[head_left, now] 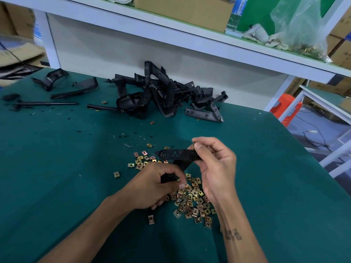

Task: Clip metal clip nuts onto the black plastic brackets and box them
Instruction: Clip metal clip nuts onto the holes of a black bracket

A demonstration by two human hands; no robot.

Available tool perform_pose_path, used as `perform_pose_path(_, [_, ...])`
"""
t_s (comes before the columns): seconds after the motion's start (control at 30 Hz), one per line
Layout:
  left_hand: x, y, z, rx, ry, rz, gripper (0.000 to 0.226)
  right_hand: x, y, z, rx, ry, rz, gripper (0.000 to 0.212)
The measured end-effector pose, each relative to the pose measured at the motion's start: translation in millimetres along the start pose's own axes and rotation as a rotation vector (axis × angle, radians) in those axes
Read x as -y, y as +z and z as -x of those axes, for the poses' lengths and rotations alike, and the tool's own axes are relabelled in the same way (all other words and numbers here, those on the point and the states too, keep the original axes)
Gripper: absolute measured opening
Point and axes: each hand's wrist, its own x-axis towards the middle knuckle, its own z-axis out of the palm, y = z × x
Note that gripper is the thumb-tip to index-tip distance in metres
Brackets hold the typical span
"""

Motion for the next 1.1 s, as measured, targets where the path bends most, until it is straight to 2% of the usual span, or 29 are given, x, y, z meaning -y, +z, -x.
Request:
perform_pose_path(0.2, [2, 0, 0, 0.008, -0.016, 0.028, 0.009, -2, 3, 1, -0.016, -0.026, 0.057, 0.012])
perform_pose_path(0.3, [2, 0, -1, 0.01, -0.015, 0.03, 0.005, -4, 6, 2, -0.048, -0.035, 0.052, 0.011])
perform_pose_path(0.57, [-2, 0, 0, 0.008, -0.004, 0.054, 0.004, -4, 2, 1, 0.005, 0.0, 0.057, 0.011])
perform_pose_path(0.9, [-1, 2, -2, 0.007, 0.033, 0.123, 0.013, -21, 9, 4, -0.068, -0.167, 0.175, 0.007])
perform_pose_path(1.1, [-1, 0, -1, 0.013, 0.032, 0.113, 0.009, -24, 9, 4, -0.061, -0.196, 0.205, 0.008])
